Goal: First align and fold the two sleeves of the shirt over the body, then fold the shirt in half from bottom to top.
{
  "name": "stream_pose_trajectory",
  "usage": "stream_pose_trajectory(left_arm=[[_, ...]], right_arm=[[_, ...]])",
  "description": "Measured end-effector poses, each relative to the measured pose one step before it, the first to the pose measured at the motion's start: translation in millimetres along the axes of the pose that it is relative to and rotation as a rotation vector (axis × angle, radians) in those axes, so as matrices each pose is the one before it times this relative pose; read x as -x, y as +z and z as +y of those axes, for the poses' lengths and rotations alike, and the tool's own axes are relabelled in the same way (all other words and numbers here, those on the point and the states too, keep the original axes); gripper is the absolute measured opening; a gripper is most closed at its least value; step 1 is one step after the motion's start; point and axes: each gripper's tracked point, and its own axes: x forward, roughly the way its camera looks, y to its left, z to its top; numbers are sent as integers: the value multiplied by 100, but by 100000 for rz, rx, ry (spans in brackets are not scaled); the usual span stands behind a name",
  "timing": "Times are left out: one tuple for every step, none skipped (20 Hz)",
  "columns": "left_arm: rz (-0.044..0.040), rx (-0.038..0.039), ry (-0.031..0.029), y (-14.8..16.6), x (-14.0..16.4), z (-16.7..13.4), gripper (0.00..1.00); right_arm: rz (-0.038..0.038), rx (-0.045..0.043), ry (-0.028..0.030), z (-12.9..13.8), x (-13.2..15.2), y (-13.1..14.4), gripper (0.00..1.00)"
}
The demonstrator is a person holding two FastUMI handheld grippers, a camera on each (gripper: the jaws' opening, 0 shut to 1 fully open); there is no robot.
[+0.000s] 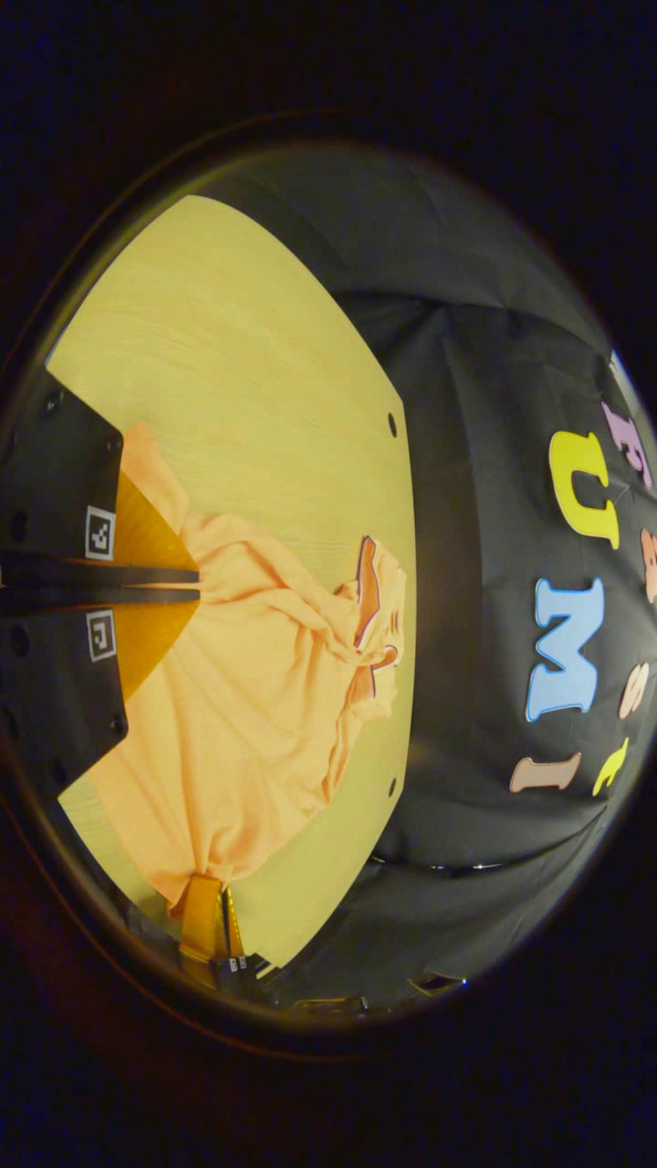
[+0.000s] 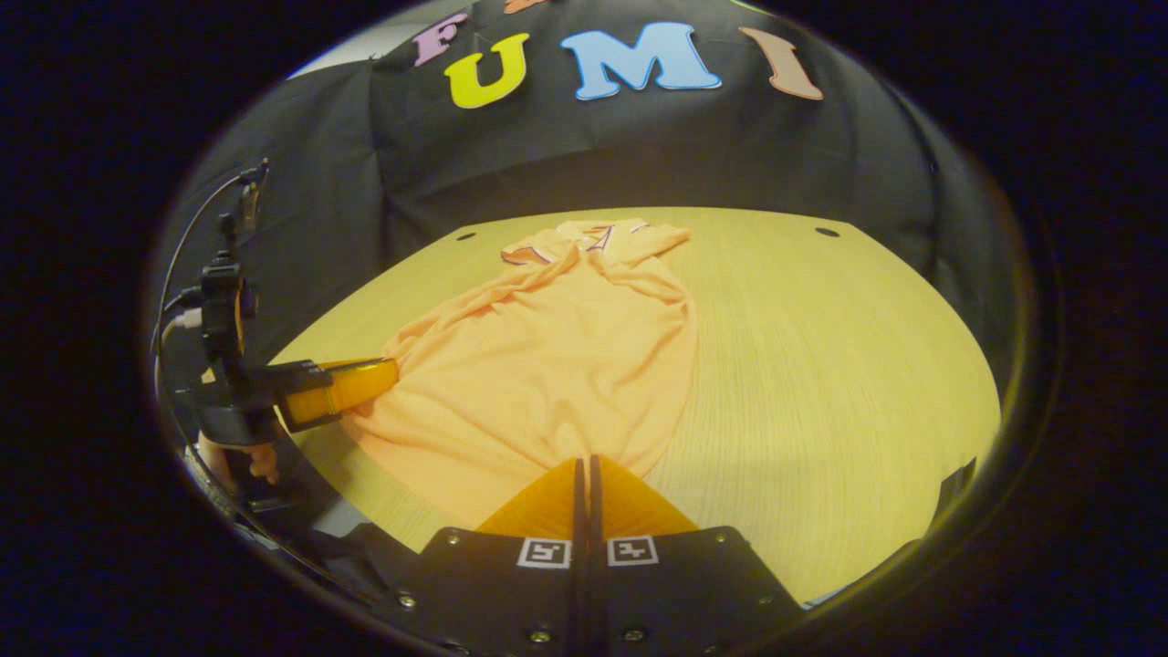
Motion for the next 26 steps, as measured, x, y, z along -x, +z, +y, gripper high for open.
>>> stream_pose_trajectory(left_arm=[[577,470,-384,169,-28,-10,6],[-94,509,-393,378,-32,33,6],[-1048,377,-238,733,86,28,6],[-1363,386,-493,1027,143,-72,6],[-1554,199,-679,1126,146,-131,6],[-1294,-424,-549,1059,67,-185,6],[-1377,-812,-4,1082,-115,-75,6],[-1071,-812,-267,1073,-214,-100,6],[-963,-630,-91,1038,-213,-18,7],[-954,-665,-493,1064,-328,-203,6],[-968,-716,-136,1115,-522,-126,7],[-865,-1115,192,911,-581,-57,6],[-673,-795,279,858,-669,65,7],[-374,-336,-36,710,-786,88,7],[-307,-41,86,781,-726,116,6],[-119,-260,127,716,-917,-69,6],[-98,-572,367,727,-899,92,7],[-120,-929,558,664,-946,189,7],[67,-1120,181,644,-1058,67,7],[-34,-680,-61,675,-1049,-1,6],[-75,-226,-222,724,-1119,62,5],[-348,-456,150,662,-1209,22,6],[-476,-970,216,750,-1239,86,5],[-314,-1459,104,640,-1328,-25,5],[-167,-1505,220,502,-1347,-1,7],[-332,-1408,47,440,-1414,-192,5]], right_arm=[[-441,385,-353,-82,116,528,0],[-697,600,-174,-6,185,653,0],[-1055,533,261,151,197,815,0],[-1153,455,245,164,128,839,0],[-1044,862,131,93,86,934,0],[-1271,806,-371,-48,84,959,0],[-1056,1037,-268,3,22,989,0],[-1135,962,-209,-11,64,897,0],[-860,1001,-186,-55,-107,986,0],[-760,1040,-443,-191,-276,925,0],[-610,781,-424,-198,-207,1018,0],[-496,689,-170,-161,-325,910,0],[-823,291,-284,-240,-363,1049,0],[-600,462,-153,-279,-450,1016,0],[-676,284,-553,-352,-489,1007,0],[-723,109,-674,-394,-573,934,0],[-434,262,-526,-433,-606,963,0],[-584,-13,-615,-413,-702,928,0],[-369,133,-388,-438,-799,930,0],[-668,45,-624,-510,-908,930,0],[-546,137,-953,-598,-903,984,0],[-688,47,-947,-621,-1024,876,0],[-590,-358,-905,-577,-1031,900,0],[-438,-313,-623,-557,-1033,644,0],[-258,-623,-843,-622,-1321,665,0],[-427,-480,-570,-640,-1200,678,0]])
